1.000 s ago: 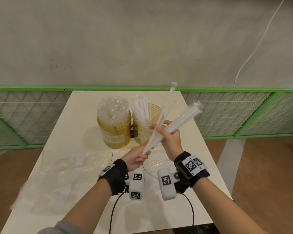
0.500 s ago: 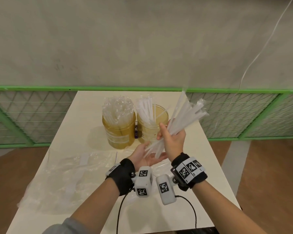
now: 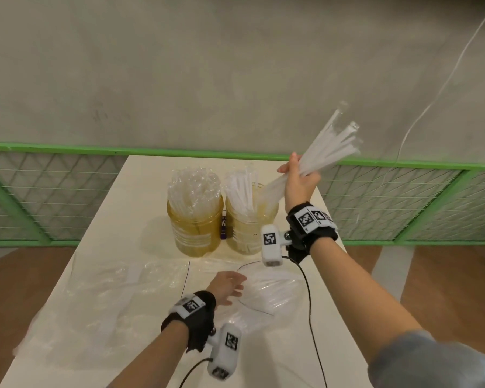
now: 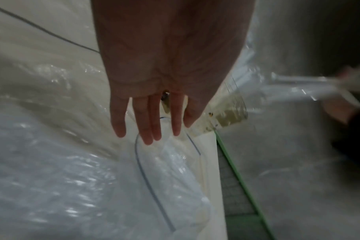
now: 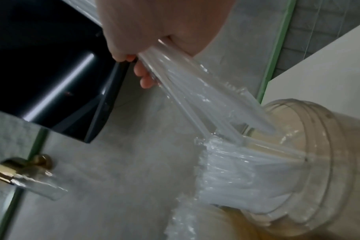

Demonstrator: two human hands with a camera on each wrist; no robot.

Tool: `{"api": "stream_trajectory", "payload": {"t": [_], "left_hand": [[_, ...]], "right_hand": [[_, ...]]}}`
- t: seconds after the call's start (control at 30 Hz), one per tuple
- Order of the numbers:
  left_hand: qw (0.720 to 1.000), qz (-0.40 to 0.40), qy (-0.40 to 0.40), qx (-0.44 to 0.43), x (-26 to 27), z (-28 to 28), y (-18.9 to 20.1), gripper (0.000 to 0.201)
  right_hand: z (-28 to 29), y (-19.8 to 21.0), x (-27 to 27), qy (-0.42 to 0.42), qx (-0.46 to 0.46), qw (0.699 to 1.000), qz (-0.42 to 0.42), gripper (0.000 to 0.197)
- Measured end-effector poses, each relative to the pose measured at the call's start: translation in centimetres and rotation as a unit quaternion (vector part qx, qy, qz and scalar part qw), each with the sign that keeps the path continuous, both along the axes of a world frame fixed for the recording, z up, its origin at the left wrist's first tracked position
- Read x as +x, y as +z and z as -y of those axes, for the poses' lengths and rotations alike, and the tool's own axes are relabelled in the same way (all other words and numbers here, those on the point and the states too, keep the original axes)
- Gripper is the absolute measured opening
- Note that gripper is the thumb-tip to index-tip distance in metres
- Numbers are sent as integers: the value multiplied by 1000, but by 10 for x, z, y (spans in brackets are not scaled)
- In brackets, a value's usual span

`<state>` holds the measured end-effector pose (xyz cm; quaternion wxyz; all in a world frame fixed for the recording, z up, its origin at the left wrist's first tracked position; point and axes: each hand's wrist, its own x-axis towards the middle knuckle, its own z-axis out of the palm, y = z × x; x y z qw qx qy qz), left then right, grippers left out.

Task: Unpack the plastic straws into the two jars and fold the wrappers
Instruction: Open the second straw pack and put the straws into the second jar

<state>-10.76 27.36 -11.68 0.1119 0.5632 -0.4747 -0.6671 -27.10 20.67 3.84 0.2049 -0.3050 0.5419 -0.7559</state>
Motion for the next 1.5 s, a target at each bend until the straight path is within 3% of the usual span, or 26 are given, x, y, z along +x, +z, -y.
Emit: {"api": "stream_trajectory", "payload": {"t": [0.13,0.33,0.5,0.63,0.77,0.8,0.83,0.9,0.97,1.03,1.1,1.17,1.23,1.33,1.4,1.5], "left_hand": [[987,74,-60,-129,-8,-7,-20,23],[977,154,-57,-137,-12,-6,-29,35],[980,126,-30,-151,-12,4,-30,39],[981,121,-27,-149,-13,6,-31,39],[982,116,-25,-146,-12,8,-30,39],[983,113,-23,-145,-12,9,-29,39],[984,108,-20,-141,-12,9,-29,38],[985,101,-15,-138,-12,10,-30,38],[985,101,-9,-137,-12,10,-30,36],[986,98,-4,-134,-12,10,-31,35],[986,98,-7,-137,-13,10,-30,35],[985,98,-13,-138,-13,10,-30,35],[985,98,-18,-141,-12,10,-29,36],[984,100,-27,-146,-12,10,-29,36],[984,100,-26,-147,-11,10,-28,36],[985,97,-24,-143,-12,10,-27,36]], "right_hand": [[26,-21,5,21,51,998,-15,28],[37,-72,6,83,136,987,-38,25],[34,-88,-2,126,204,964,-116,21],[34,-86,-2,140,254,909,-299,33],[34,-86,-7,72,345,826,-440,72],[32,-86,-7,64,352,817,-452,77],[31,-89,-9,70,346,827,-439,78],[26,-88,-12,102,307,876,-357,73],[21,-91,-16,95,265,908,-312,54],[15,-96,-19,72,265,896,-348,30],[14,-106,-22,95,314,858,-395,23],[14,-108,-26,127,314,853,-397,24],[8,-99,-28,124,270,880,-372,28],[-3,-87,-32,-14,165,927,-337,32],[-4,-83,-33,-67,119,934,-329,46],[9,-80,-31,76,157,927,-332,53]]}}
